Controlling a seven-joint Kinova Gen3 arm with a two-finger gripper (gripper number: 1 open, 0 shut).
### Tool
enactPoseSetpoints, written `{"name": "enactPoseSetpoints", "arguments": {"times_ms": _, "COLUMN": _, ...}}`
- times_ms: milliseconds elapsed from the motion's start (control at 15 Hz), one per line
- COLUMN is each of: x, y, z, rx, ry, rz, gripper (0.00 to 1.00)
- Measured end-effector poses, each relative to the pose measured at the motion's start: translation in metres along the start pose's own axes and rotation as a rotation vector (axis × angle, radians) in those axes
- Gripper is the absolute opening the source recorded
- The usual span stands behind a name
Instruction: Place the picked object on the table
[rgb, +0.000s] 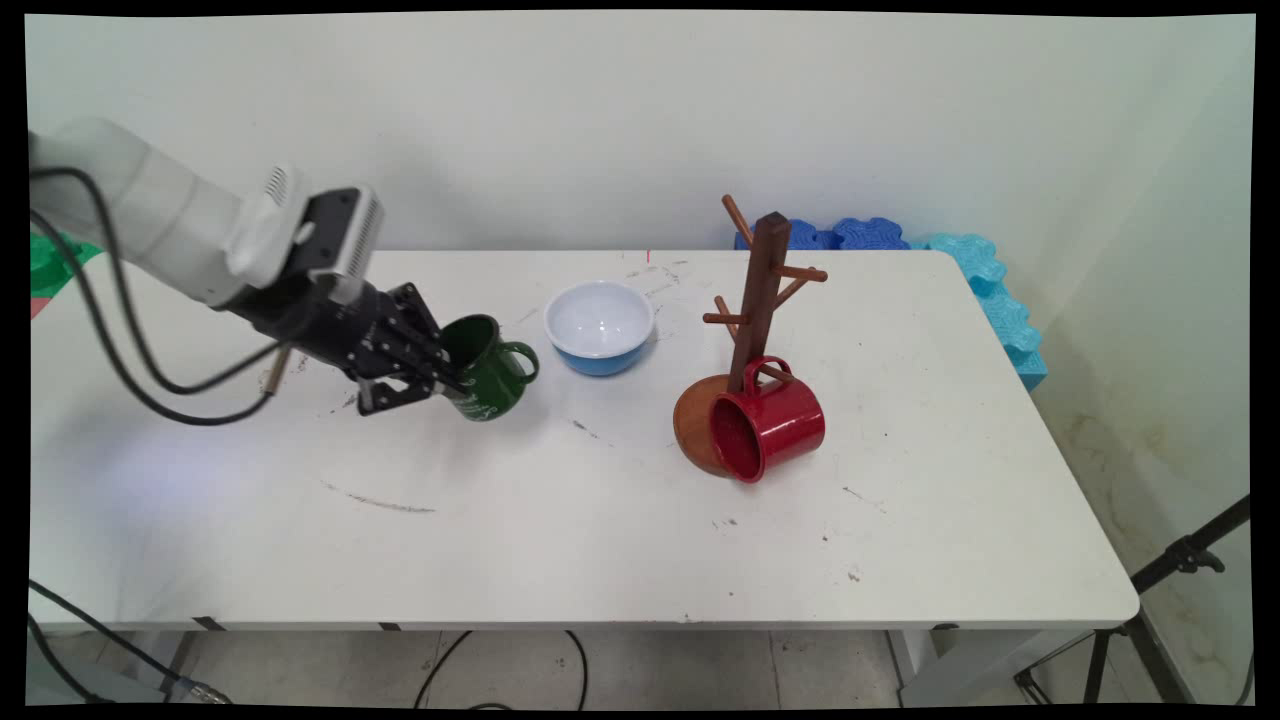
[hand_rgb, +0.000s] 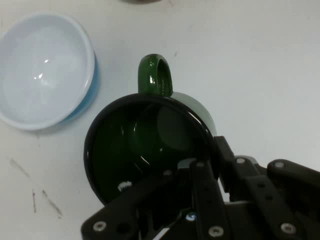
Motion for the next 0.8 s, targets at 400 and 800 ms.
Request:
{"name": "enactPoseSetpoints", "arguments": {"times_ms": 400, "x": 0.013, "y": -0.002, "z": 0.044, "rx": 0.021, "ry": -0.047, "rz": -0.017, "gripper": 0.0}}
{"name": "enactPoseSetpoints", "arguments": {"times_ms": 800, "x": 0.031, "y": -0.003, "z": 0.078, "rx": 0.03, "ry": -0.074, "rz": -0.047, "gripper": 0.0}}
